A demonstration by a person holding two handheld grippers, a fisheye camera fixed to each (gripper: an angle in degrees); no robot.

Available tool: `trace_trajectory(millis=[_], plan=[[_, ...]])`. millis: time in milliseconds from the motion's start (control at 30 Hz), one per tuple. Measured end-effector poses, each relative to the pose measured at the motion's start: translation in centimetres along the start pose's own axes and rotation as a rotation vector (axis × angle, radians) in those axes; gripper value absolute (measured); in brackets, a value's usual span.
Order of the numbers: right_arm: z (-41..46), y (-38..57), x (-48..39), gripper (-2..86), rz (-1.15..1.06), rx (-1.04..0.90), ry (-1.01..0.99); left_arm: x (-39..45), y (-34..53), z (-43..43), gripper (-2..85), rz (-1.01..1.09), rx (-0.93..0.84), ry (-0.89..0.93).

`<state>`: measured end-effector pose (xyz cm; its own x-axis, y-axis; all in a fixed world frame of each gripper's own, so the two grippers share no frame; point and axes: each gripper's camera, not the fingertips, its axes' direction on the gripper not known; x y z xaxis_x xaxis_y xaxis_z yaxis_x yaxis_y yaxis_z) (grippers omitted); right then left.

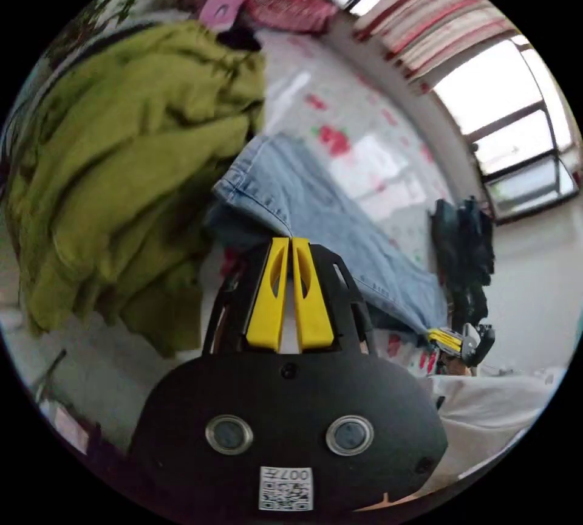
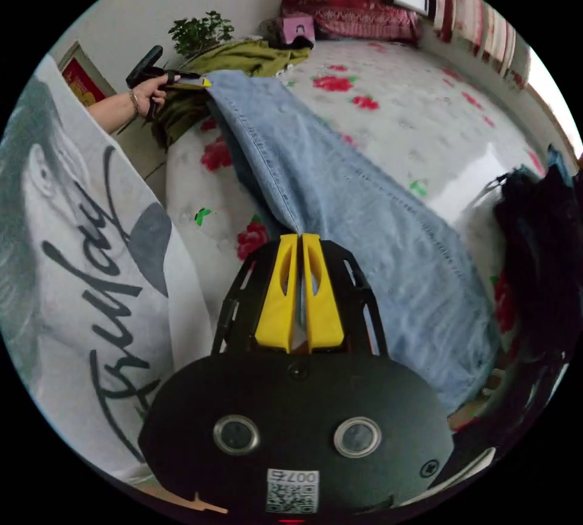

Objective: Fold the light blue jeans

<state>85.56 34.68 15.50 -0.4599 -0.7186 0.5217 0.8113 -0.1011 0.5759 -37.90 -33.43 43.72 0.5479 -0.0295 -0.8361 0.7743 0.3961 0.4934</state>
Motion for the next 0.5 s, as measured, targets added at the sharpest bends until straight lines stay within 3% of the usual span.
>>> trace_trajectory(millis=[67, 133, 333, 433, 500], plan=[[3.2, -0.3, 0.3, 1.8, 0.045, -0.118, -0.071, -5.3, 2.6, 5.2, -0.5, -0.251, -0.177, -0.010], [4.4, -0.8, 0.1, 2.9, 0.061, -0.190, -0.105, -7.0, 3.8, 6.0, 0.0, -0.326, -0.150, 0.078], [-3.9, 0.3, 2.8, 5.8, 0.220, -0.045, -0.076, -8.6, 4.8, 4.4, 7.6, -0.318, -0.108, 0.159], [-8.5, 5.0, 7.8, 7.4, 0.553, 0.035, -0.022, -10.0, 6.2, 2.9, 7.9, -0.365, -0.058, 0.228], [-12.2, 12.1, 12.0, 8.3, 0.973, 0.152, 0.011, -11.2, 6.8, 2.3, 8.2, -0.387, -0.061, 0.270]])
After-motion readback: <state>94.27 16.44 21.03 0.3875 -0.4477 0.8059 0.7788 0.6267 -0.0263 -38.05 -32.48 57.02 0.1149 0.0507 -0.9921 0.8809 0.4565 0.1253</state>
